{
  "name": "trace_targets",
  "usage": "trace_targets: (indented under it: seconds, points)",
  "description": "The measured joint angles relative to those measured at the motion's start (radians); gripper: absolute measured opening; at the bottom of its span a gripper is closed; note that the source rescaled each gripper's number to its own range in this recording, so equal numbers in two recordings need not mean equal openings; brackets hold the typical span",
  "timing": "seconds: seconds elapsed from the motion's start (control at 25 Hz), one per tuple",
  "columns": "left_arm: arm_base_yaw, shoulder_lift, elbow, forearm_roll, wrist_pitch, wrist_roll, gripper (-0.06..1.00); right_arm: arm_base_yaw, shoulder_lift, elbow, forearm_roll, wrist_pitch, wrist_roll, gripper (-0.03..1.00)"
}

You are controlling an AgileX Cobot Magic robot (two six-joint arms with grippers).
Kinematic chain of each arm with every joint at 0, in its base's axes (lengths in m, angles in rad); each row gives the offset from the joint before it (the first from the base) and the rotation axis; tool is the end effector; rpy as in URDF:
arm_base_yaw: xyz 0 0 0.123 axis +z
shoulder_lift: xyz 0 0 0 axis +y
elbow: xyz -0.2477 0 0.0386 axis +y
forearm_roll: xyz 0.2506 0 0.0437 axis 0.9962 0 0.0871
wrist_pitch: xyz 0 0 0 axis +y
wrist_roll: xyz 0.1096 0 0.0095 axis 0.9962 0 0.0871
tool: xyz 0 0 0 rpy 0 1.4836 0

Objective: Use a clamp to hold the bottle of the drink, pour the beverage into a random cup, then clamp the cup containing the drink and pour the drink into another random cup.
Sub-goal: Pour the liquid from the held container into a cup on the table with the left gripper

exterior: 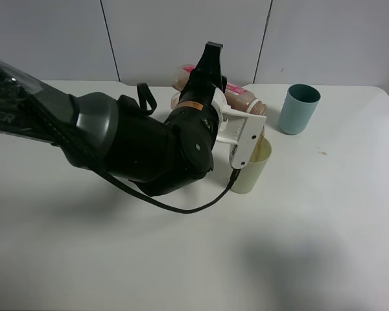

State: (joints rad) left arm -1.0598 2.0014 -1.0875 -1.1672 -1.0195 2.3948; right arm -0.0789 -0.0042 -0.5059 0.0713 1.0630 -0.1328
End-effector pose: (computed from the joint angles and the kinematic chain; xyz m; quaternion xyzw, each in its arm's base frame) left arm 0.2670 -0.3000 0.1427 0.6091 0.4565 0.4581 0.4591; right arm 0.0480 0.0031 0.2718 -0.0245 0.8503 -0.0200 0.5253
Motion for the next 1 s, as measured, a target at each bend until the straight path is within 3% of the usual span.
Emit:
trace_targets:
  seconds: [1.0]
  points:
    - [0.018,0.001,0.0,-0.001,-0.042,0.003,0.04,0.0,0.0,0.0,0.0,0.0,0.0,1.0]
